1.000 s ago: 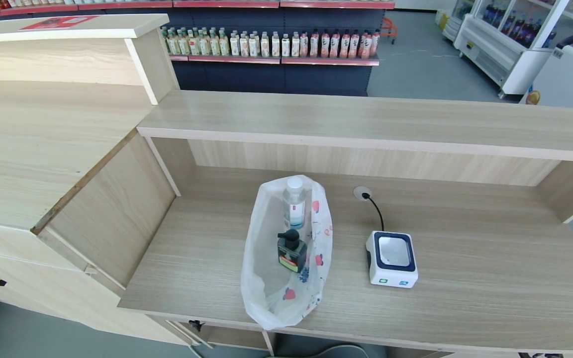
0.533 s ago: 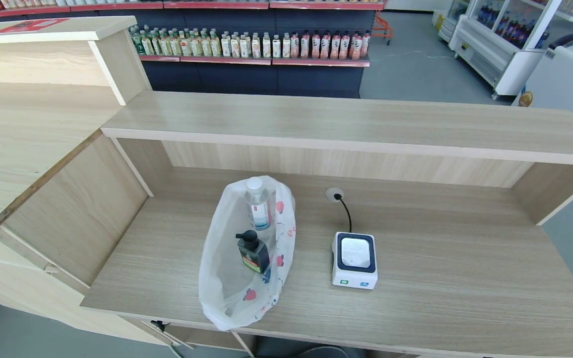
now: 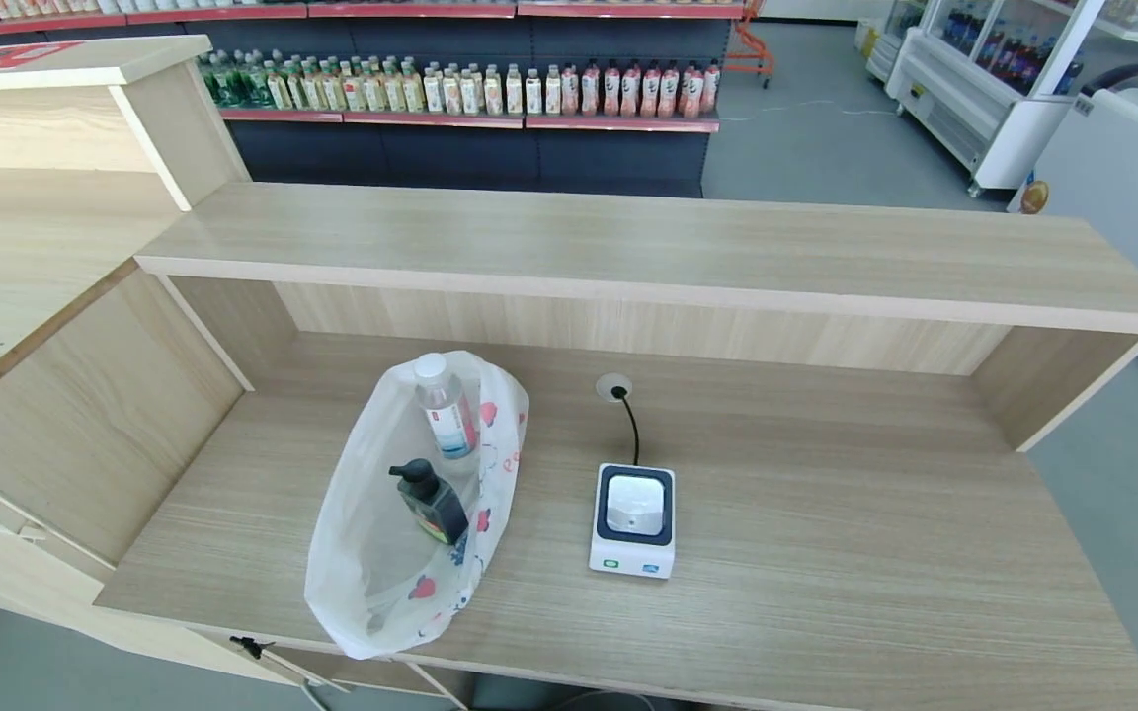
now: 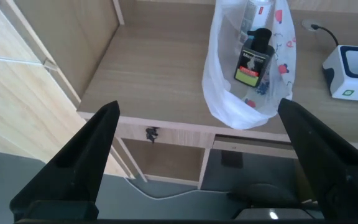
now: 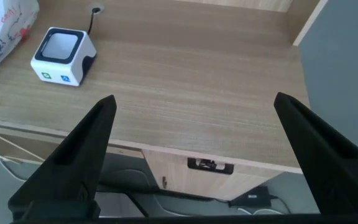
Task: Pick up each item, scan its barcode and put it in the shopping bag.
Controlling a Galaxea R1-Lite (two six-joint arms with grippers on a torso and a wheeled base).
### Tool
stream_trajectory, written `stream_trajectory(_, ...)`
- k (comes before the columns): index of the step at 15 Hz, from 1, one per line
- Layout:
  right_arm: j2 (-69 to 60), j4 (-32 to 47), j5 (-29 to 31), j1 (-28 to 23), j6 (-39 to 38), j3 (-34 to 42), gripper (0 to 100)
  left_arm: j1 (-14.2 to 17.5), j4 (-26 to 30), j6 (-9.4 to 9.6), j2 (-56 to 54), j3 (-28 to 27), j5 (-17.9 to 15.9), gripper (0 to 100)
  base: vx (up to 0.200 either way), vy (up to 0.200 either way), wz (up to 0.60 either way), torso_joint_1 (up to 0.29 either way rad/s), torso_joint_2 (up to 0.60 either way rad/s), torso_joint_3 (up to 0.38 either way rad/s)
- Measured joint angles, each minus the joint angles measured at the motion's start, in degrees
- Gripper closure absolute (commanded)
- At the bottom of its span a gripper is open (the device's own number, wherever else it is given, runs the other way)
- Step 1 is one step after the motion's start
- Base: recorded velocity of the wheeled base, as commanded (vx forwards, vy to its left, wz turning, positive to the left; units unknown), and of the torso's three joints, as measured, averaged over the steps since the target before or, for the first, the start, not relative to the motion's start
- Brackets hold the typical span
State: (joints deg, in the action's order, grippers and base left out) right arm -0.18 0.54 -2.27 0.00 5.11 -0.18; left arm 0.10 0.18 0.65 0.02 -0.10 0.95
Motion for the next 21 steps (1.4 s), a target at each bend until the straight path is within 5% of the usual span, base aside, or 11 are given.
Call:
stream_trajectory(1,0.00,0.01,0.00,-0.10,0.11,0.00,0,-0.10,0.00,-0.02,0.00,0.00,0.05,0,0.000,0.000,0.00,0.000,0.00,0.000)
stream_trajectory(2,0.00,0.00,0.00,-0.05,0.20,0.00,100,-0.05,0.00,-0.02,0.00,0.00,0.06,0,0.000,0.000,0.00,0.000,0.00,0.000)
stream_trajectory(21,0.07,0.09,0.00,0.00,-0.82,0.00,100,0.00,0.00,-0.02,0.00,0.00,0.00,0,0.011,0.000,0.00,0.000,0.00,0.000)
